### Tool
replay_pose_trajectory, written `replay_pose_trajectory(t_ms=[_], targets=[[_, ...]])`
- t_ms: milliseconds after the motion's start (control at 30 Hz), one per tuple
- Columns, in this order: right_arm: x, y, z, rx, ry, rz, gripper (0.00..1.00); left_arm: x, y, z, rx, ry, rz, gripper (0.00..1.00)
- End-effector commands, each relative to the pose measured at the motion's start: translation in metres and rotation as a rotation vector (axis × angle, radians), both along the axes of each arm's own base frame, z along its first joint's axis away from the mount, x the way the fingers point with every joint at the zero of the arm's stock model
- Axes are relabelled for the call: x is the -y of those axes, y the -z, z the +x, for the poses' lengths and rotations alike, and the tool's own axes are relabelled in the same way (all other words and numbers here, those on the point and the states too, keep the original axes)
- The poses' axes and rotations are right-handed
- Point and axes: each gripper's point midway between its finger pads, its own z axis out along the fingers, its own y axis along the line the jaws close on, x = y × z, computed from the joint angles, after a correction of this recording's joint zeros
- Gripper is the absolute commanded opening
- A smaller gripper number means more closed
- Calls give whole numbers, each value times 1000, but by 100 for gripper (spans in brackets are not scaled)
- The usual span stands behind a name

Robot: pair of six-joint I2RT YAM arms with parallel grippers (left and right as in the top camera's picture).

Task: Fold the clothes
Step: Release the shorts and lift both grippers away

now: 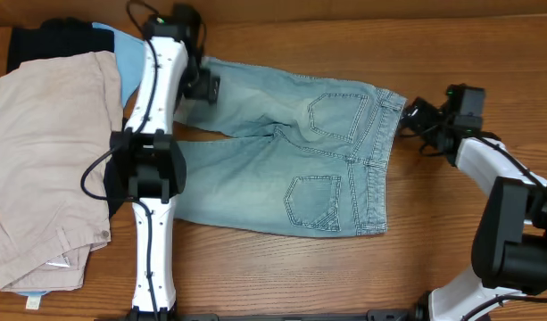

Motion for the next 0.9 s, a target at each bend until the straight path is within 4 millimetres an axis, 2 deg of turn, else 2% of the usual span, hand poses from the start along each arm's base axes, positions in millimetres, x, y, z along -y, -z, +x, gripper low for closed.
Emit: replay_pose_trajectory(t_ms=[0, 133, 267, 400, 500, 533, 567, 733, 867], targets=[[-19, 3, 6, 18, -81, 60, 86, 5, -73, 25, 217, 2, -50, 100], [-32, 15, 10, 16, -128, 80, 82, 10, -136, 32, 396, 6, -87, 100], [-42, 30, 11, 5, -159, 117, 75, 15, -190, 25, 511, 21, -126, 100], [-42, 36, 12, 3, -160, 119, 59, 14, -239, 17, 626, 26, -134, 100], [-46, 29, 20, 50, -183, 134, 33, 13, -272, 8, 701, 30, -139, 100], [-49, 25, 24, 73, -194, 142, 22, 13, -282, 4, 722, 33, -139, 100], [-52, 20, 28, 99, -209, 149, 18, 13, -291, 0, 740, 38, -138, 100], [-55, 3, 43, 174, -230, 147, 10, 10, -333, -26, 817, 66, -125, 100], [-39, -24, 63, 229, -211, 135, 4, 7, -356, -47, 854, 77, -109, 100]])
